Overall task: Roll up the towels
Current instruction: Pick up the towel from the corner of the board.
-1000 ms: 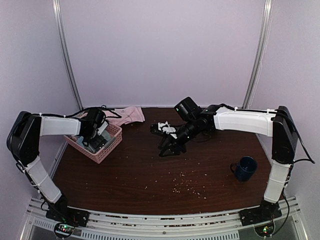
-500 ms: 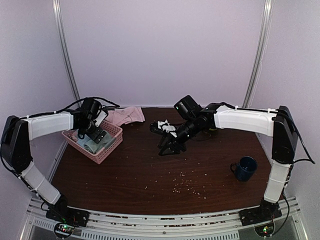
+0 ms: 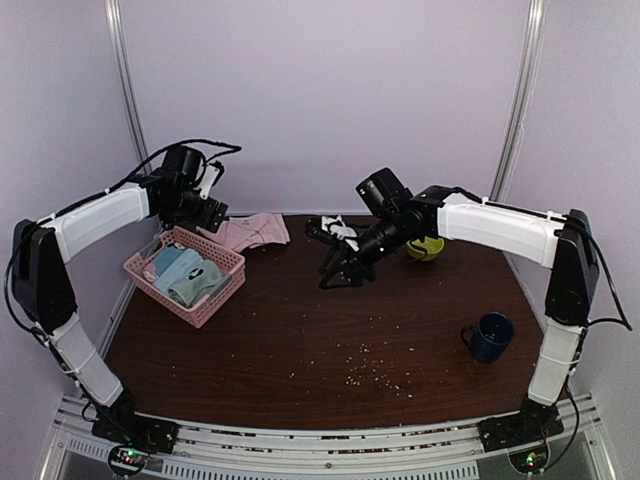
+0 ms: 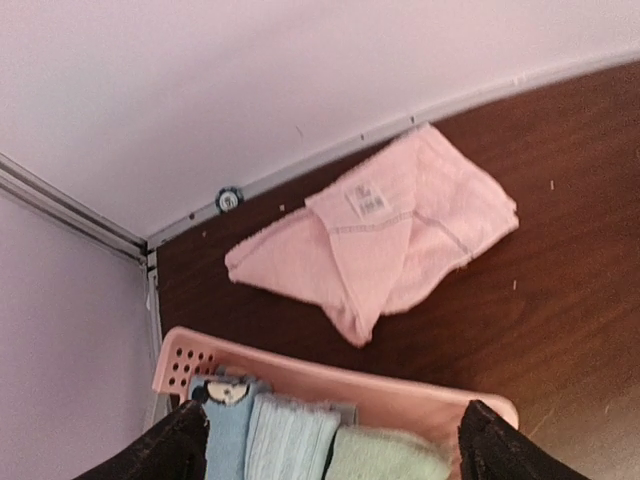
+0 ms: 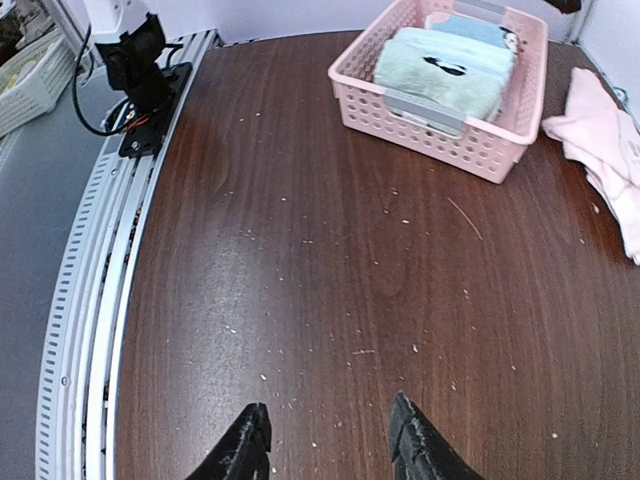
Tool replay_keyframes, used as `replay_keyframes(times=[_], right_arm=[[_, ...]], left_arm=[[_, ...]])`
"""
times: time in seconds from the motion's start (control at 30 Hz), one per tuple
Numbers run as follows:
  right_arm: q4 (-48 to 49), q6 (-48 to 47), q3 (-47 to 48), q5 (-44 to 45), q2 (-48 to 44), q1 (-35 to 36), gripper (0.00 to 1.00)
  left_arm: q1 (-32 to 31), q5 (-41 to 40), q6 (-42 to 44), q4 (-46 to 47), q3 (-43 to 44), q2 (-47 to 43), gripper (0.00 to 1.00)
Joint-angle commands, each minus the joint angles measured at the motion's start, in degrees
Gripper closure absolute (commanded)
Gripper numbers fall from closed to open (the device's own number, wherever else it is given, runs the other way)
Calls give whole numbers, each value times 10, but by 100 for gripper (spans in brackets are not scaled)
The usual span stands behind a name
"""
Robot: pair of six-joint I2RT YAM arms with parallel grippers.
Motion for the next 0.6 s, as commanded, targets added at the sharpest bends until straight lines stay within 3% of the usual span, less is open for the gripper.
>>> replay_keyframes(times=[0.0,0.1,0.33,0.57], right_arm=[[1,58,-20,-1,-52,-61,57],[29,80,-74,-1,-89,-106,57],[31,84,-163,-1,-157,-189,56],[57,85,-224,3,-179,-214,56]], left_arm=[[2,6,-100,35,110,103,15],[9,-35,-174,32,187,175,20],[44,20,-217,0,332,333,29],[83,105,-273,7,365,413,43]])
